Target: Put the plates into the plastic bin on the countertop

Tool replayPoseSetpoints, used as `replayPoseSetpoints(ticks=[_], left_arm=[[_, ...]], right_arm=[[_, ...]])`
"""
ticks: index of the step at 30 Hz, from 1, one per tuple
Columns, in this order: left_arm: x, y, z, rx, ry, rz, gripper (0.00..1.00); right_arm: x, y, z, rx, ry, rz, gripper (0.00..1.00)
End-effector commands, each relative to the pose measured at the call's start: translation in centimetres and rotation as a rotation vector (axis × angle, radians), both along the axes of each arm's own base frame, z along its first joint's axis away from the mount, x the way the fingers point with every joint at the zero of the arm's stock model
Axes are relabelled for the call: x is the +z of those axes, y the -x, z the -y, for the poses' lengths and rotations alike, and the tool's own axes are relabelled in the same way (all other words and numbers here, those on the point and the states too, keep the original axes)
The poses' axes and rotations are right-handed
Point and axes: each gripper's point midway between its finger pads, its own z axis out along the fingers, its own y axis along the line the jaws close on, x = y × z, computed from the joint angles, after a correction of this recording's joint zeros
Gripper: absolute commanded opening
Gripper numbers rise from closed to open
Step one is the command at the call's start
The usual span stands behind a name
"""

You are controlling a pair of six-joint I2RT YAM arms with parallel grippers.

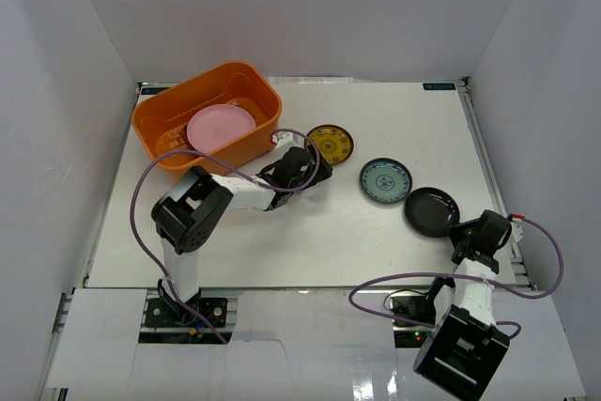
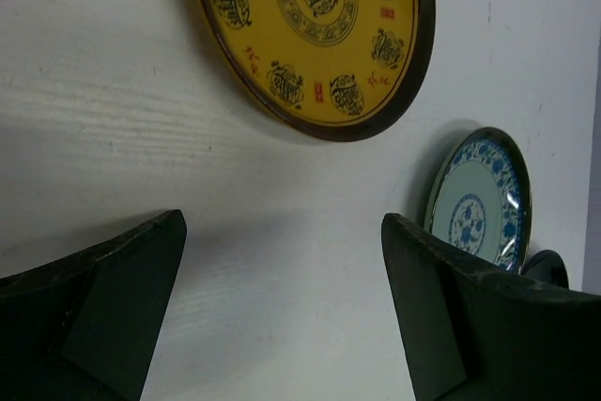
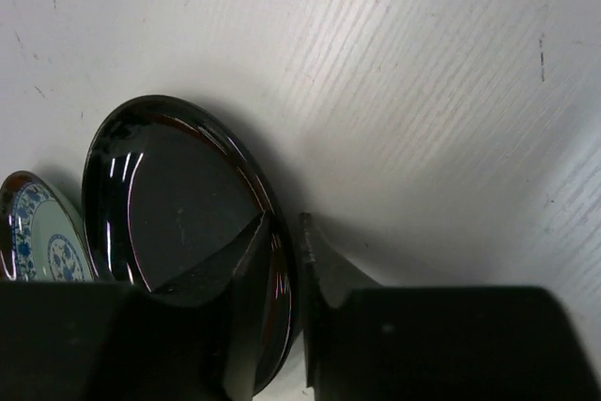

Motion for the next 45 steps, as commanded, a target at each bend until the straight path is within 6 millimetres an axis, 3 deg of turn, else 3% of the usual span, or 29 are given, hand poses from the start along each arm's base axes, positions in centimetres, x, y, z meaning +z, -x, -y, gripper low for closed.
replayPoseSetpoints(ticks=[1, 4, 8, 10, 11, 13, 17, 20, 21, 24, 25, 28, 29, 30, 31, 32, 33, 34, 36, 37, 39, 40, 42, 43, 44, 45], left_arm=[[0.7, -2.2, 0.0, 0.089, 0.027, 0.039, 0.96], [-0.3, -3.2, 0.1, 0.136, 0.034, 0.036, 0.96], [-1.5, -4.5, 0.0, 0.186, 0.028, 0.003, 0.90], [-2.0, -5.0, -0.3, 0.206, 0.036, -0.005, 0.85], [-2.0, -5.2, -0.2, 0.218, 0.047, -0.009, 0.72], [-2.3, -5.6, -0.7, 0.248, 0.027, 0.000, 0.65], [-2.5, -6.3, -1.2, 0.282, 0.006, 0.009, 0.51], [-2.5, -6.9, -1.3, 0.291, -0.008, 0.002, 0.35], [-2.5, -6.9, -1.3, 0.279, -0.017, 0.011, 0.25], [-2.3, -7.1, -1.1, 0.255, -0.025, 0.029, 0.12], [-2.1, -7.1, -1.1, 0.243, -0.037, 0.039, 0.00], [-1.2, -6.1, -1.3, 0.206, -0.046, 0.057, 0.00], [0.0, -5.9, -1.2, 0.195, -0.025, 0.092, 0.00], [3.4, -5.6, -1.3, 0.186, 0.016, 0.148, 0.00], [3.6, -4.3, -1.9, 0.170, 0.009, 0.157, 0.00], [5.7, -3.9, -2.0, 0.148, 0.036, 0.207, 0.00], [11.0, -3.1, -2.4, 0.141, 0.111, 0.289, 0.00], [13.1, -2.3, -2.9, 0.131, 0.138, 0.326, 0.00], [16.2, -0.9, -5.0, 0.145, 0.138, 0.397, 0.00], [20.5, 0.1, -6.3, 0.156, 0.179, 0.471, 0.00], [23.2, 1.1, -8.3, 0.176, 0.137, 0.527, 0.00], [26.5, 2.0, -9.9, 0.196, 0.168, 0.587, 0.00], [28.8, 2.4, -12.0, 0.220, 0.123, 0.627, 0.00], [29.9, 1.8, -14.5, 0.273, 0.093, 0.640, 0.00], [29.1, 1.3, -16.0, 0.294, 0.033, 0.603, 0.00], [29.4, 0.6, -17.7, 0.327, 0.038, 0.591, 0.00]], right_arm=[[-3.6, 2.8, -1.7, 0.010, -0.070, -0.130, 0.21], [-2.9, 2.6, -0.7, -0.012, -0.027, -0.112, 0.08], [-0.5, 1.4, -0.1, -0.002, 0.017, -0.046, 0.08], [2.1, 0.4, 0.4, 0.007, 0.061, 0.015, 0.08], [2.7, 0.5, 0.4, 0.010, 0.064, 0.018, 0.08], [5.8, -0.5, 0.1, 0.052, 0.095, 0.097, 0.08], [8.2, -1.2, -2.0, 0.135, 0.056, 0.215, 0.08], [10.5, -1.5, -3.1, 0.180, 0.051, 0.288, 0.08], [11.0, -1.7, -3.8, 0.217, 0.031, 0.306, 0.08], [13.4, -2.1, -4.7, 0.263, 0.026, 0.368, 0.08], [14.2, -2.4, -5.1, 0.284, 0.032, 0.400, 0.08], [16.7, -2.9, -5.8, 0.327, 0.047, 0.474, 0.08], [17.2, -3.1, -5.9, 0.343, 0.049, 0.489, 0.08], [18.5, -3.3, -6.5, 0.385, 0.046, 0.522, 0.08], [19.7, -3.7, -6.7, 0.408, 0.060, 0.560, 0.08], [20.4, -3.9, -6.9, 0.427, 0.059, 0.578, 0.08], [21.8, -4.1, -7.3, 0.454, 0.057, 0.612, 0.08], [22.7, -4.2, -7.5, 0.467, 0.065, 0.634, 0.08], [24.7, -4.5, -7.9, 0.509, 0.078, 0.685, 0.08], [25.8, -4.6, -8.2, 0.529, 0.092, 0.715, 0.08], [27.1, -4.8, -8.7, 0.571, 0.101, 0.755, 0.08], [28.0, -4.9, -9.1, 0.592, 0.099, 0.773, 0.08], [28.8, -5.4, -10.3, 0.639, 0.088, 0.791, 0.08], [29.9, -5.5, -10.9, 0.658, 0.097, 0.811, 0.08], [30.1, -6.2, -11.2, 0.652, 0.094, 0.809, 0.08], [30.6, -6.2, -13.9, 0.736, 0.068, 0.825, 0.08]])
